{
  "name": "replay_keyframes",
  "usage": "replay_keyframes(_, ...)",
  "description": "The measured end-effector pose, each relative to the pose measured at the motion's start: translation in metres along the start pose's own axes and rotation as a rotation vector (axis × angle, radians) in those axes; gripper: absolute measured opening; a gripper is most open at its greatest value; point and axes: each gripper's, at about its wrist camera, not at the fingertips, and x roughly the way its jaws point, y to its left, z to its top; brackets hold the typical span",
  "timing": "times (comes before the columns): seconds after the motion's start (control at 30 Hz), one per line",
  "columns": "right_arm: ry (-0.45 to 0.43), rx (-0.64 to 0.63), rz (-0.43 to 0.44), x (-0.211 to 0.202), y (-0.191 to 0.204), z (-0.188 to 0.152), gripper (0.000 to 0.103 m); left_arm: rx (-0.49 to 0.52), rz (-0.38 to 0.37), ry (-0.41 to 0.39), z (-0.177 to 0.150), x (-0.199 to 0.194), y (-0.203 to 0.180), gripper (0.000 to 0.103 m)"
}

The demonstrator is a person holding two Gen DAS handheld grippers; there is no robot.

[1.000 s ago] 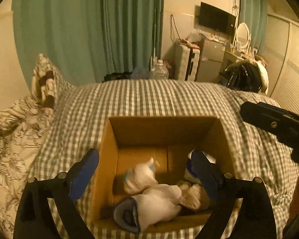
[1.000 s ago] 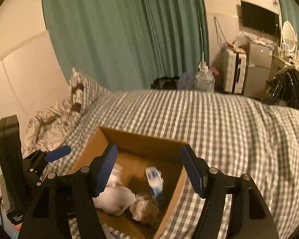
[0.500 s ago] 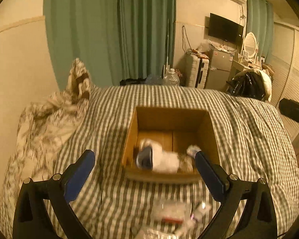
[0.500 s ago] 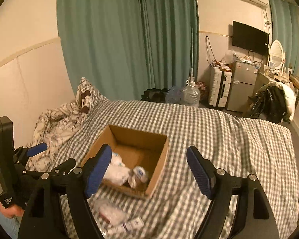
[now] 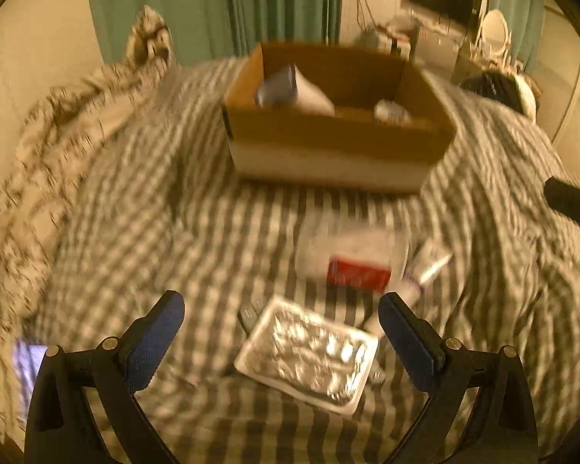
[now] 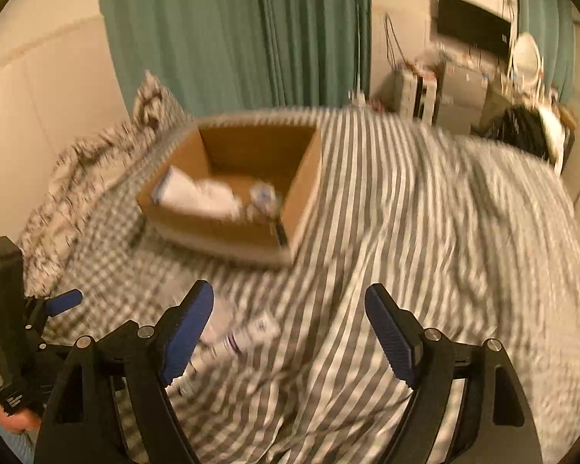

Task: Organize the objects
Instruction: 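Grasp the foil blister pack with the left gripper while the right gripper grasps the toothpaste tube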

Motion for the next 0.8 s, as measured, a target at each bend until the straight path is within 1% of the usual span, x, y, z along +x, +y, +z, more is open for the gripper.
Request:
replay_keyframes(0.1,0.053,-0.003,-0.001,0.022,-0.001,-0.014,0.081,0.057,0.0,0.038,-0.016,0.014,-0.009,0.103)
replay_keyframes(0.13,0.069,-0.003,-0.005,0.029,-0.002,-0.018,0.081,0.079,-0.011,0.049,-0.02,0.018,-0.011,0.103)
replay_keyframes(0.2,0.088,-0.002,0.0,0.036,-0.002,-0.022,0.081,0.111,-0.066,0.079,-0.027,0.023,-0.013,0.103)
replay_keyframes(0.3,0.089,-0.01,0.002,0.038,-0.002,-0.025,0.081,0.13,-0.087,0.112,-0.032,0.029,-0.016,0.103)
replay_keyframes(0.47,0.109,-0.021,0.002,0.046,0.001,-0.028,0.081,0.128,-0.117,0.188,-0.033,0.042,-0.017,0.103)
replay_keyframes(0.57,0.125,-0.029,0.0,0.051,0.005,-0.03,0.081,0.133,-0.112,0.235,-0.032,0.052,-0.018,0.103)
replay_keyframes(0.67,0.136,-0.037,-0.003,0.055,0.009,-0.031,0.081,0.166,-0.095,0.278,-0.032,0.062,-0.026,0.103)
replay_keyframes(0.73,0.139,-0.046,-0.007,0.056,0.011,-0.033,0.081,0.172,-0.092,0.291,-0.031,0.066,-0.028,0.103)
replay_keyframes(0.8,0.14,-0.052,-0.014,0.056,0.012,-0.033,0.081,0.156,-0.093,0.293,-0.029,0.067,-0.027,0.103)
